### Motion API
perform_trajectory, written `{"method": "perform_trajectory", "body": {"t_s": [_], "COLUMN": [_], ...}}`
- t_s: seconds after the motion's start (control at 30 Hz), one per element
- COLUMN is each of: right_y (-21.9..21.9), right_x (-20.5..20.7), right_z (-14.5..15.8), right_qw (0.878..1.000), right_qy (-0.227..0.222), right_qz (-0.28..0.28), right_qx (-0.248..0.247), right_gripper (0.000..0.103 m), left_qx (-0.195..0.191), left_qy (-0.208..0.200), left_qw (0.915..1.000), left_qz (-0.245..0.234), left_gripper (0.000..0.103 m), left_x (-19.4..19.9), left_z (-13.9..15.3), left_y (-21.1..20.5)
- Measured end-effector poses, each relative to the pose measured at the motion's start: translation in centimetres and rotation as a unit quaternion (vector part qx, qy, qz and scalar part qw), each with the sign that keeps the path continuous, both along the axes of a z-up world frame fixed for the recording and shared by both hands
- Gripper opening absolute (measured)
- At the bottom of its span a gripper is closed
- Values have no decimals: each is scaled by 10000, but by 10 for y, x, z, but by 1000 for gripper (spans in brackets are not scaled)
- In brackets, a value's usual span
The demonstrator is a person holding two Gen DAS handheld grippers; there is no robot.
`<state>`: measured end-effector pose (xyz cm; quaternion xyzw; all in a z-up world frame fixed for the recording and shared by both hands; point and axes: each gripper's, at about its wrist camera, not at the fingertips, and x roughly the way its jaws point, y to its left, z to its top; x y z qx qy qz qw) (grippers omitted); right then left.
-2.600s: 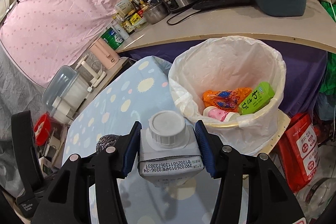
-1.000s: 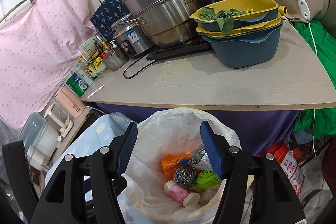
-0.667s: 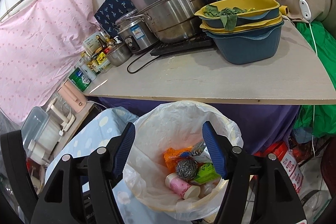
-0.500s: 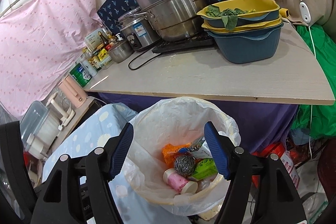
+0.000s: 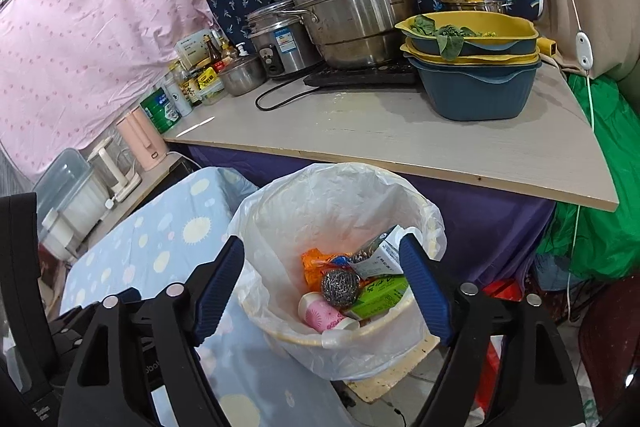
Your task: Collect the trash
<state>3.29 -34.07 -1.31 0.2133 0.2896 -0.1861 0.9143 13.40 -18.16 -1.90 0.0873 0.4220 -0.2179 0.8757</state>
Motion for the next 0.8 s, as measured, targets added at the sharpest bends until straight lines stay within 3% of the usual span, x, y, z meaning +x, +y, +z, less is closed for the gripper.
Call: {"method": "perform_trajectory", "body": {"t_s": [0.37, 0.7, 0.8], "right_y": [20, 23, 24], "right_x": [-16, -26, -28], "right_z": [-5, -9, -12], "right_qw": [9987, 9978, 9977], "right_qy": [291, 453, 485], "right_qz": [213, 283, 295], "right_qx": [-350, -382, -372], "right_gripper": [85, 86, 95], "left_qx": [146, 190, 220], "left_qy": [-127, -136, -119], "left_qw": [9996, 9994, 9993], "left_qz": [216, 269, 279], "left_gripper": [91, 94, 94], "left_x": [-12, -24, -27], "left_z": [-2, -5, -7], "left_y": [21, 30, 32]}}
